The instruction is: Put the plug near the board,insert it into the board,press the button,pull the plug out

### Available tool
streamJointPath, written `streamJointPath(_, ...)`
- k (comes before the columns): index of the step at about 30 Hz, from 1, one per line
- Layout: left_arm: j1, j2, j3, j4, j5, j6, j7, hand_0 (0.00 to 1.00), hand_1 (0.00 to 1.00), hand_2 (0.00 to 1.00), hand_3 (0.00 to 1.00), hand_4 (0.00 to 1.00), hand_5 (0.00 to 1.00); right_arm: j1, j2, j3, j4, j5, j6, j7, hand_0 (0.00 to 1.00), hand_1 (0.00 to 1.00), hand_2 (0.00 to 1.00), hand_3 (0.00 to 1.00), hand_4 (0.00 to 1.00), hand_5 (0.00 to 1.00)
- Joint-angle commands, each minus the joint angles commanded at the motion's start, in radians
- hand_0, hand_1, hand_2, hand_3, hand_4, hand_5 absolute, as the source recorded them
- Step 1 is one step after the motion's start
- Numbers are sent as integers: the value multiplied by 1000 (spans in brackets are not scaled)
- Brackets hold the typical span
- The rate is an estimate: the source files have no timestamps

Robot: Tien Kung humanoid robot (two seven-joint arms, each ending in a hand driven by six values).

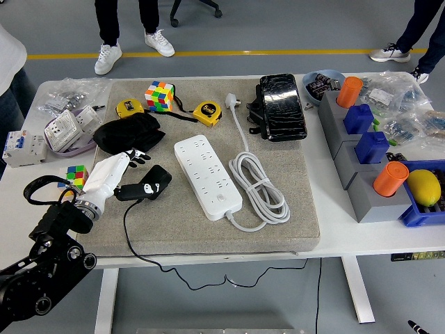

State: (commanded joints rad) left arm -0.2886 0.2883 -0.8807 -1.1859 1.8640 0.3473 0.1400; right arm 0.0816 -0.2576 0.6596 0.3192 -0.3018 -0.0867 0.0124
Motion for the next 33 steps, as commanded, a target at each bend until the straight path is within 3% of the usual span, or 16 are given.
streamJointPath(1,-3,-2,4,4,-1,0,0,656,664,672,728,998,517,1,0,1,0,-1,0,0,568,643,625,550,961,544)
streamJointPath(2,-5,-4,6,7,-1,1,-1,586,625,638,725,998,494,1,-1,1,1,-1,-1,1,569,643,625,550,961,544)
streamJointPath(7,-15,-10,27,19,-10,3,-5,586,625,638,725,998,494,1,-1,4,1,-2,-1,0,569,643,625,550,961,544)
streamJointPath(8,-18,-10,33,22,-18,5,-9,511,583,591,701,998,413,1,-1,4,1,-2,-1,1,569,643,625,550,960,544)
streamJointPath(13,-24,-11,39,37,-31,4,-7,511,583,591,701,998,413,0,-1,4,2,-3,-1,1,569,643,625,550,960,544)
streamJointPath(14,-26,-11,41,39,-36,4,-6,397,494,494,669,998,348,1,-1,4,2,-3,-1,1,569,642,625,550,961,544)
streamJointPath(19,-33,-12,46,47,-47,18,-8,397,494,494,669,998,348,1,-1,4,3,-5,-1,1,569,642,625,550,961,544)
streamJointPath(20,-34,-13,46,47,-49,21,-8,330,411,455,594,998,309,2,-1,4,3,-5,-2,1,569,642,625,550,961,543)
streamJointPath(25,-42,-14,53,53,-55,31,-8,330,411,455,594,998,309,3,-2,7,3,-6,-2,2,569,642,625,550,961,543)
streamJointPath(26,-43,-15,54,55,-56,32,-8,256,349,409,542,998,253,3,-2,8,3,-7,-2,2,569,641,625,549,960,543)
streamJointPath(31,-46,-17,56,58,-57,33,-4,256,349,409,542,998,253,3,-2,8,4,-8,-2,2,569,641,625,549,960,543)
streamJointPath(32,-45,-17,56,58,-56,33,-4,243,335,407,533,998,179,3,-2,9,4,-8,-2,2,568,642,624,549,960,543)
streamJointPath(33,-45,-18,55,58,-56,34,-4,243,335,407,533,998,179,3,-2,9,5,-9,-2,3,568,642,624,549,960,543)
